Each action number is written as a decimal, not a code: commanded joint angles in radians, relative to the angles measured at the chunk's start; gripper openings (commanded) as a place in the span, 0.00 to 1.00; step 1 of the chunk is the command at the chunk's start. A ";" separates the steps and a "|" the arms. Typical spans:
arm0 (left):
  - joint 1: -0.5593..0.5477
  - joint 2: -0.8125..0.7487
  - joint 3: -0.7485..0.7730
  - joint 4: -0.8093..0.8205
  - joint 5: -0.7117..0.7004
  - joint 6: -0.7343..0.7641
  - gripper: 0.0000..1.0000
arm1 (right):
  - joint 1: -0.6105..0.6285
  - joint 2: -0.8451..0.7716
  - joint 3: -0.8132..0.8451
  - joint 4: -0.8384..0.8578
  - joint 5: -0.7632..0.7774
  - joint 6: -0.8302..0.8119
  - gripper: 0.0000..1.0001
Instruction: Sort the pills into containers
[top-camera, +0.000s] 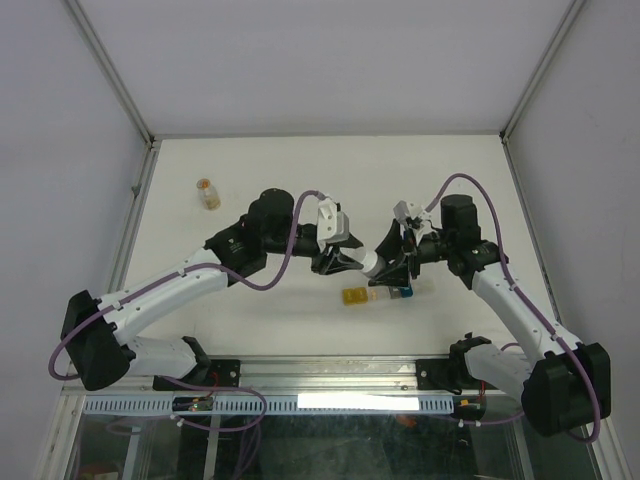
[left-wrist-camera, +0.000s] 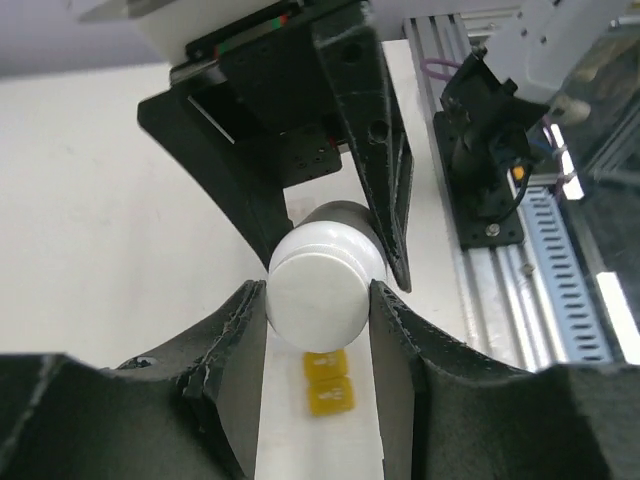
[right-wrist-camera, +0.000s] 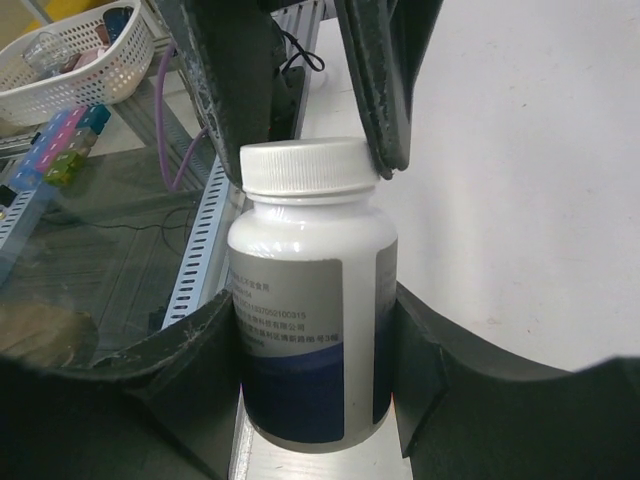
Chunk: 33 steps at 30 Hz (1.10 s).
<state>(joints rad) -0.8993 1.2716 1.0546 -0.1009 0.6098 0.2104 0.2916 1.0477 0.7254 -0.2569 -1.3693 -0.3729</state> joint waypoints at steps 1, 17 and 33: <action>0.020 0.020 0.004 0.019 0.325 0.363 0.55 | -0.009 -0.015 0.048 0.075 0.028 0.006 0.00; 0.026 -0.292 -0.225 0.283 -0.435 -0.826 0.93 | -0.034 -0.010 0.085 -0.060 0.033 -0.135 0.00; -0.124 -0.123 0.004 0.002 -0.729 -0.887 0.91 | -0.054 0.014 0.101 -0.137 0.029 -0.224 0.00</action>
<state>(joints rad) -1.0206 1.1412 1.0130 -0.1165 -0.0826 -0.5865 0.2440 1.0595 0.7761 -0.3939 -1.3205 -0.5682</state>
